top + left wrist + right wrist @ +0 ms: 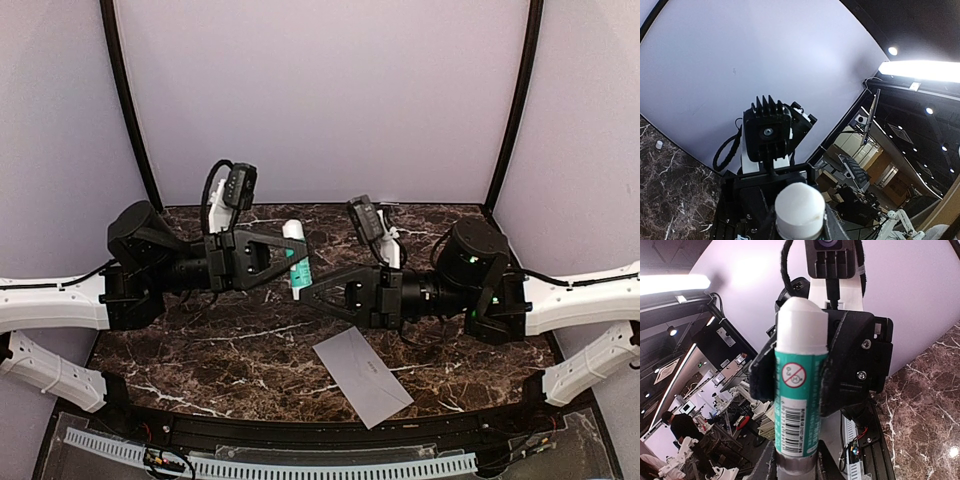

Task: Place the letter into the envelope and seal it
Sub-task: Screw the solid glue.

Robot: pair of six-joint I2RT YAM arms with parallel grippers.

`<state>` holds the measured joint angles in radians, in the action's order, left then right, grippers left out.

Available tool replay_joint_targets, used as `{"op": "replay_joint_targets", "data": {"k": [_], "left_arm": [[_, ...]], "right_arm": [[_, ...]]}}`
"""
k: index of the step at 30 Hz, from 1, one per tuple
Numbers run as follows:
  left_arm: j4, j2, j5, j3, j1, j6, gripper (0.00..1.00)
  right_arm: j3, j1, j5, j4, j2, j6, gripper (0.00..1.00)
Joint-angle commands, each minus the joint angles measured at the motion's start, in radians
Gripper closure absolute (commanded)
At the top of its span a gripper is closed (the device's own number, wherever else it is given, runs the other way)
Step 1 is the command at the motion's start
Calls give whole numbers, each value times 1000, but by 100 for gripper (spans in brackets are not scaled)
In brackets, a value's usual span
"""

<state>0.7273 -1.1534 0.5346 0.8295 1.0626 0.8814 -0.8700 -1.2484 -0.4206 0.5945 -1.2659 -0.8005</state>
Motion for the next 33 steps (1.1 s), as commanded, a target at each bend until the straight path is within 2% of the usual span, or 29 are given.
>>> {"op": "replay_joint_targets", "data": {"k": [1,9,14,18,22,33], "left_arm": [[-32,23,-37,-26,-3,-31,100],[-141,30,-138,-64,-3,-64,100],[-302,28,-282,-72,-3,-77,100],[-384,36,-394,-86,-3,-28,100],[-379,42,-457,-129,-3,40,100],[-337,-12,-512,-207,-3,163,100]], "right_arm": [[-19,-5,105,-72,32,29,94],[-49,-5,268,-285,48,47,97],[-150,-4,414,-525,-7,76,97],[-224,-4,507,-645,-70,103,97],[-298,-6,574,-728,-152,111,97],[-550,-52,835,-971,-398,49,97]]}}
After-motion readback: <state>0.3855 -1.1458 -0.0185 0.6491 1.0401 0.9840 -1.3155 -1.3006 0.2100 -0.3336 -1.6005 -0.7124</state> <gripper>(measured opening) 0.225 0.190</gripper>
